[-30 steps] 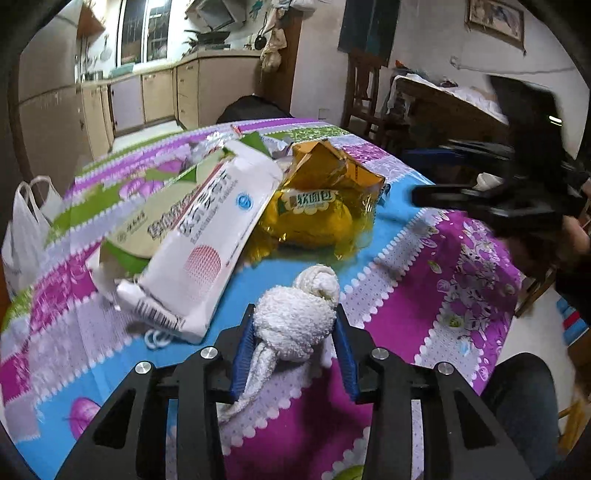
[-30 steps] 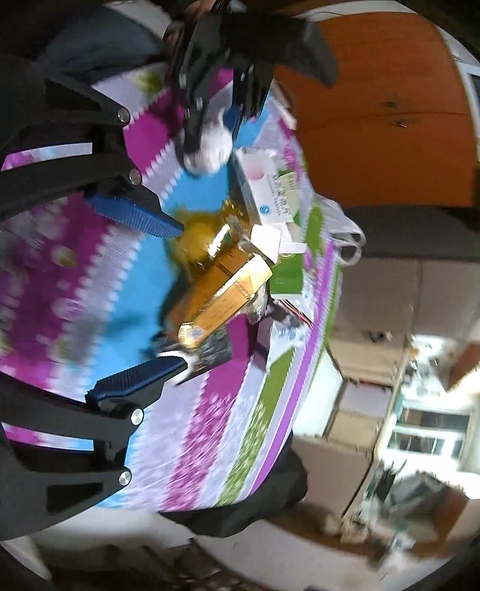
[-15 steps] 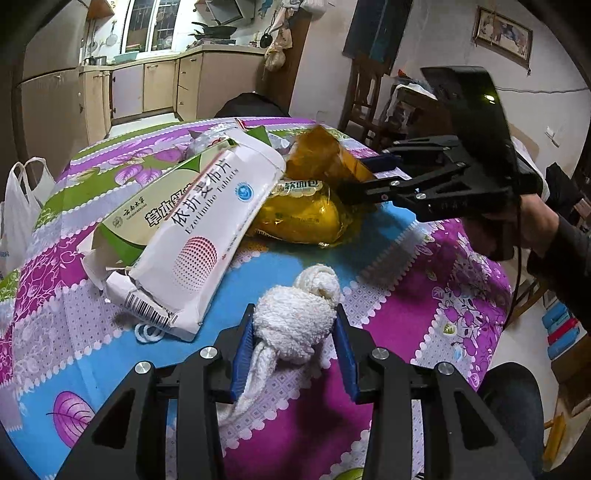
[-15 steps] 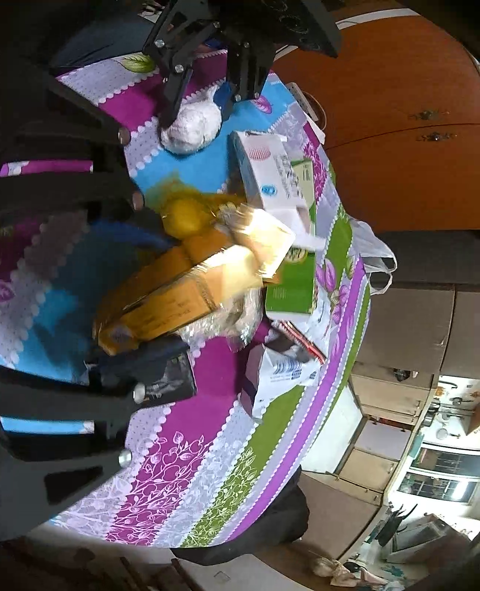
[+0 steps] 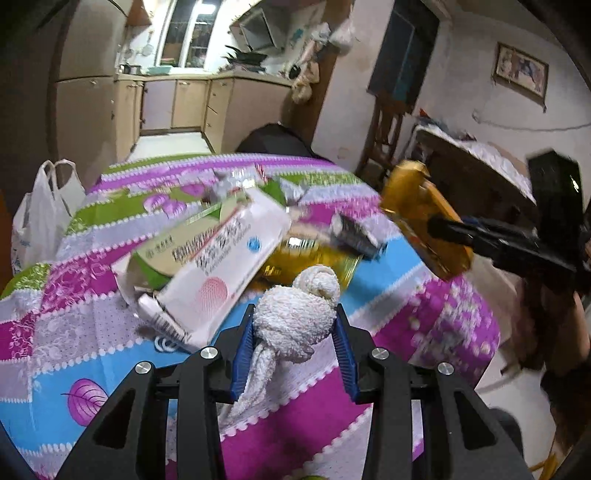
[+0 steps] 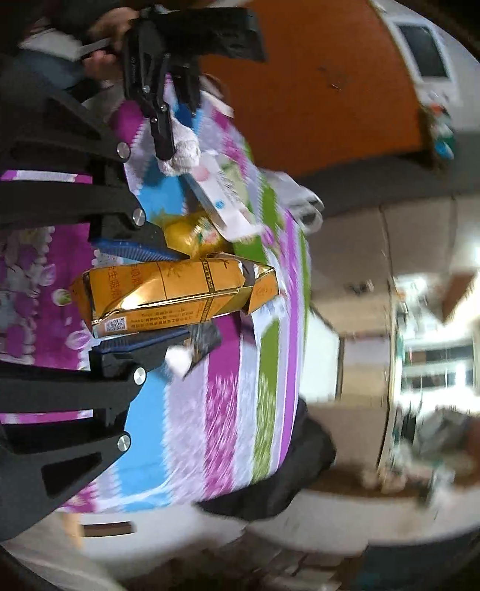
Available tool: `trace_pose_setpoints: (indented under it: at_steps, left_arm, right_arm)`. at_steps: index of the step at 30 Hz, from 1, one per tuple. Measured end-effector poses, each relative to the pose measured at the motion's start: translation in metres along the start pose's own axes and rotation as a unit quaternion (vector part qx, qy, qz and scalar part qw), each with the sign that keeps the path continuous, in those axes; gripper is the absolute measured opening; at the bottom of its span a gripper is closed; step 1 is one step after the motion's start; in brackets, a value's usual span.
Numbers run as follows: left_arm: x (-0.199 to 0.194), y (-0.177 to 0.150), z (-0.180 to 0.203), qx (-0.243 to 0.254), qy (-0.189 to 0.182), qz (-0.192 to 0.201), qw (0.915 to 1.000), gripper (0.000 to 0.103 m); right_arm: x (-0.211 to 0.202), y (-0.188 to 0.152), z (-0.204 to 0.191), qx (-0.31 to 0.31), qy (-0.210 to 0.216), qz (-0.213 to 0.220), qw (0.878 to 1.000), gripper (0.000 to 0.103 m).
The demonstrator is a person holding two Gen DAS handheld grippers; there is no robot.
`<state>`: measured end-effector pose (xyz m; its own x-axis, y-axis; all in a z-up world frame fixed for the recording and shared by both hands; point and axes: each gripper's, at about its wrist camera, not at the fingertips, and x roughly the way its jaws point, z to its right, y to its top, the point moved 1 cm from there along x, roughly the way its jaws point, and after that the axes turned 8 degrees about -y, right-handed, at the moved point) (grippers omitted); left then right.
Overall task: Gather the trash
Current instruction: 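Carry towel and cigarette pack over the basin and open both tools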
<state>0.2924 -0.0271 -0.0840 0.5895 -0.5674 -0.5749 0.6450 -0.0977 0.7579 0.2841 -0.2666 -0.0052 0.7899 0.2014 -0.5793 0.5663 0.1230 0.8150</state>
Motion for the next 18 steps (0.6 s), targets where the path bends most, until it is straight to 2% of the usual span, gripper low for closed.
trace_pose_setpoints:
  at_steps: [9,18]
  left_arm:
    - [-0.012,0.042,0.064,0.008,0.009,0.05,0.9987,0.041]
    - [0.008,0.081,0.168,0.061,-0.036,0.056,0.9959,0.041]
  right_arm:
    - [-0.064,-0.001,0.039,0.056,-0.101,0.042,0.992,0.033]
    - [-0.122,-0.005,0.093,0.088,-0.181,0.062,0.978,0.033]
